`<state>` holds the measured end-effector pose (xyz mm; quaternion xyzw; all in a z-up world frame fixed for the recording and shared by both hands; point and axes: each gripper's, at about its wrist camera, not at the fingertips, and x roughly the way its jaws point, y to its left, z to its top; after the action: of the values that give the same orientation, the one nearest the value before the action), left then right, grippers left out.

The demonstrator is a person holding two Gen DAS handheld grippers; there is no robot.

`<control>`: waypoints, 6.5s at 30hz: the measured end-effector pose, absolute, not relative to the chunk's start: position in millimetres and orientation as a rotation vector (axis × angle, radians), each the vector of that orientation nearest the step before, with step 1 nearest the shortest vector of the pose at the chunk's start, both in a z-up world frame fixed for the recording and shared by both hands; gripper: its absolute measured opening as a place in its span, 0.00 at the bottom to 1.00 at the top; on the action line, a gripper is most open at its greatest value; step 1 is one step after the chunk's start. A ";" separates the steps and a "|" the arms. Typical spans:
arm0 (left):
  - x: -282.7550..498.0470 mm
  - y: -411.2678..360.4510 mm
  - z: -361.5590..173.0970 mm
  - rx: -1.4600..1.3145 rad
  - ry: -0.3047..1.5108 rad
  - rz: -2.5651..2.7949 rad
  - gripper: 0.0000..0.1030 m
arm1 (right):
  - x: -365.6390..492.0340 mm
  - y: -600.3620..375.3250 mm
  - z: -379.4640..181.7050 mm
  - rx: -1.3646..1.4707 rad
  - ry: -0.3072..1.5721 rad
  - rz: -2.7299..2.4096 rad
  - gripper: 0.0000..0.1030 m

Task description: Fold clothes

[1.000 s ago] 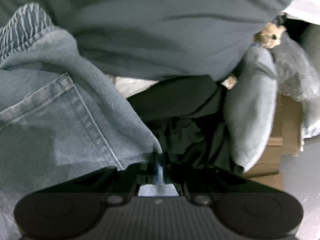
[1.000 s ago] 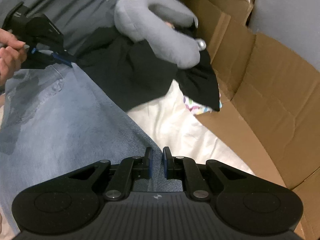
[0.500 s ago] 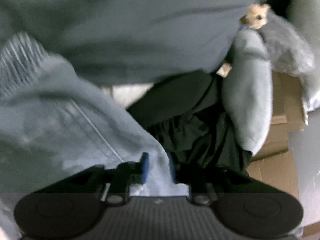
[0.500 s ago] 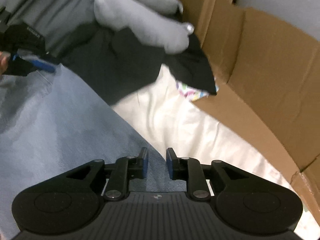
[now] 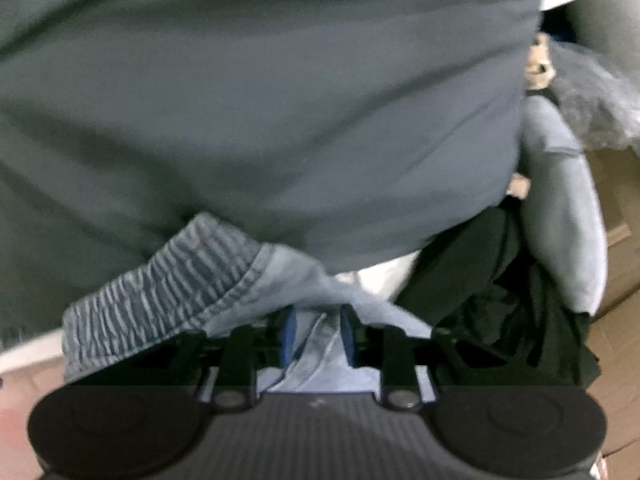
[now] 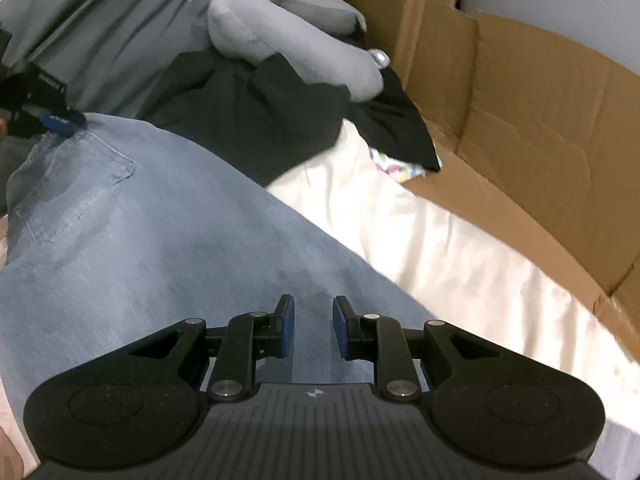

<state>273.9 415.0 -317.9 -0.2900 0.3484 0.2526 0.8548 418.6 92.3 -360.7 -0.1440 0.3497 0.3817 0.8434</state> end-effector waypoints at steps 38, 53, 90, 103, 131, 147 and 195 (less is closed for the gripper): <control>257.8 381.9 -261.7 -0.401 0.927 0.246 0.54 | 373.4 -51.4 -227.2 -0.177 0.922 0.425 0.49; 326.5 201.8 -233.1 -0.198 0.963 -0.026 0.59 | 343.8 -189.5 -266.2 -0.002 0.735 0.256 0.50; 356.6 -117.3 -366.2 0.133 1.048 -0.635 0.58 | 313.3 -363.0 -379.7 0.440 0.824 -0.095 0.50; 345.9 -154.5 -367.5 0.146 1.039 -0.603 0.60 | 302.6 -375.3 -389.4 0.630 0.759 -0.045 0.50; 355.6 -343.1 -389.9 0.370 0.965 -0.773 0.55 | 320.1 -405.5 -413.2 0.874 0.810 0.043 0.43; 348.1 -379.5 -383.8 0.491 0.895 -0.964 0.48 | 325.3 -410.9 -429.4 0.954 0.802 0.020 0.22; 352.6 -413.2 -370.3 0.479 0.872 -0.972 0.27 | 303.4 -416.1 -412.2 0.888 0.808 -0.079 0.10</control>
<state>352.7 -413.2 -370.3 0.2208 0.4015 -0.4476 0.7679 303.4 -416.1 -412.2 0.4176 0.3802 -0.0372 0.8244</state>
